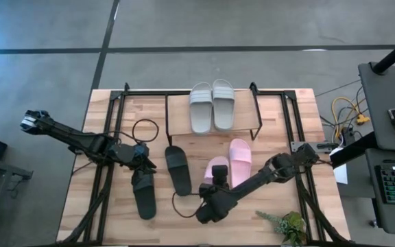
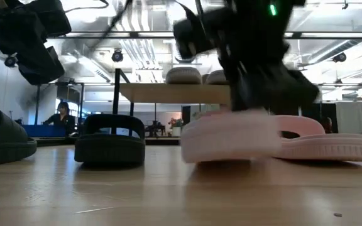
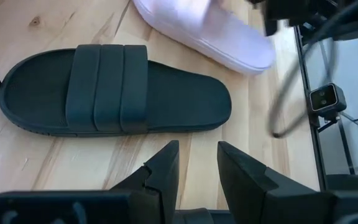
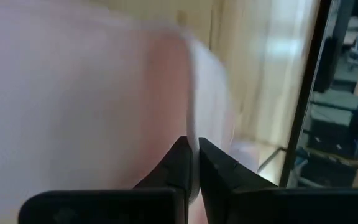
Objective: Pick and place slides into the shelf
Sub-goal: Put the pink slide under the shelf
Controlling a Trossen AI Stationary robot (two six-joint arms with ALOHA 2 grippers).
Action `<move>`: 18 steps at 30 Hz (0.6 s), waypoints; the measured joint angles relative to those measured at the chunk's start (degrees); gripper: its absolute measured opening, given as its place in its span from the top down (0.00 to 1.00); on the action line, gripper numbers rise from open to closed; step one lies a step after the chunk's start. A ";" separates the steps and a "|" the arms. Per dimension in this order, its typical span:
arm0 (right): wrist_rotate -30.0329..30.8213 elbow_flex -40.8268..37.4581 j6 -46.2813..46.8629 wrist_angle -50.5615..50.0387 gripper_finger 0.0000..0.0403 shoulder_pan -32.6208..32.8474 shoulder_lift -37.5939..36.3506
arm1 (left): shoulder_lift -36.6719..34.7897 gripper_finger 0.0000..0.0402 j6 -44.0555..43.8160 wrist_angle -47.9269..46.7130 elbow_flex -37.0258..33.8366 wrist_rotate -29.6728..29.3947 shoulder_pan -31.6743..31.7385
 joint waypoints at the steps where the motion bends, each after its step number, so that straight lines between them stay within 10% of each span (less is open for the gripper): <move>1: -0.26 -1.32 0.56 -0.02 0.96 -0.42 0.00 | 0.04 0.76 0.00 -0.06 0.00 0.00 0.00; 18: -2.39 -10.17 7.77 -0.07 0.96 -4.59 -7.08 | -0.02 0.76 -0.42 -0.04 0.00 0.01 0.00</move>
